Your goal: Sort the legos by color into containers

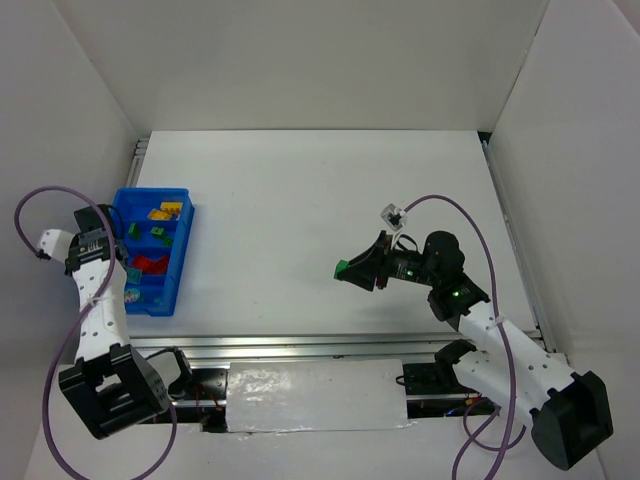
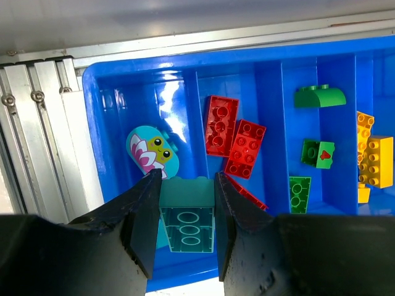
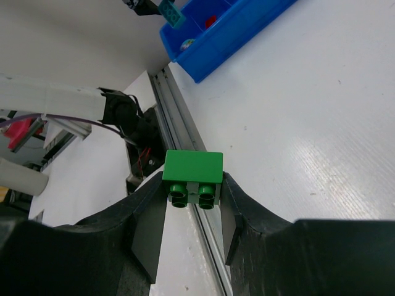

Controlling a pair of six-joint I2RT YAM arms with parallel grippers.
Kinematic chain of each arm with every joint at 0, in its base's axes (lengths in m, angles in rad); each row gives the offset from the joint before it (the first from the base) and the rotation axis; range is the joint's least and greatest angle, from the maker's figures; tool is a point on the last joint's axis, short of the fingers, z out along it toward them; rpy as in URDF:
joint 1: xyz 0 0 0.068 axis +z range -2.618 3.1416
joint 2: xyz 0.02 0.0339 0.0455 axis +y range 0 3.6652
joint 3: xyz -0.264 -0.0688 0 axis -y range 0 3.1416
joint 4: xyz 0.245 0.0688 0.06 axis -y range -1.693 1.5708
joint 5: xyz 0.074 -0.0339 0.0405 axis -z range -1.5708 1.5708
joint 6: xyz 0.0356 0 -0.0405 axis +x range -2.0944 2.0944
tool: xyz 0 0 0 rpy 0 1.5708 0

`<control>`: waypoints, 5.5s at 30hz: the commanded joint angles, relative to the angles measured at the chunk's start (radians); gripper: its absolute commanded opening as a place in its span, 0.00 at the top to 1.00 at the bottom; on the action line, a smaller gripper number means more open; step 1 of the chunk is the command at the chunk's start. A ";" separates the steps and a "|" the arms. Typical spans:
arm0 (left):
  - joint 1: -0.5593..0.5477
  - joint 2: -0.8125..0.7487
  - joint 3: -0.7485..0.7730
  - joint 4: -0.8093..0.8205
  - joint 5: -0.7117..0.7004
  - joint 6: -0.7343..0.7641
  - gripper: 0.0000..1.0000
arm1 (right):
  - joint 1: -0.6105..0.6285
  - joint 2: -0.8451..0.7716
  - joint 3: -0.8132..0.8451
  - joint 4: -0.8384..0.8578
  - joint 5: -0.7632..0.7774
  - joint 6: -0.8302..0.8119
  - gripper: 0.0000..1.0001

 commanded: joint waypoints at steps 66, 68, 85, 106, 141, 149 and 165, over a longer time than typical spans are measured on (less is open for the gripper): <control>0.067 0.033 -0.075 0.062 0.081 -0.061 1.00 | -0.005 -0.024 -0.008 0.102 -0.085 0.041 1.00; 0.069 0.019 -0.080 0.060 0.079 -0.061 1.00 | -0.005 -0.019 -0.006 0.104 -0.088 0.044 1.00; 0.071 -0.010 -0.078 0.043 0.059 -0.061 1.00 | -0.003 -0.019 -0.012 0.124 -0.090 0.064 1.00; 0.071 0.012 -0.084 0.046 0.068 -0.064 0.77 | -0.002 -0.018 -0.003 0.115 -0.094 0.053 1.00; 0.072 -0.045 -0.037 0.022 0.070 -0.025 0.00 | -0.003 -0.013 0.002 0.108 -0.099 0.049 1.00; 0.072 -0.056 -0.034 0.029 0.088 0.000 0.00 | -0.005 -0.015 0.005 0.109 -0.105 0.050 1.00; 0.071 -0.212 -0.024 0.252 0.470 0.320 0.00 | -0.005 -0.001 0.072 -0.009 -0.018 0.081 1.00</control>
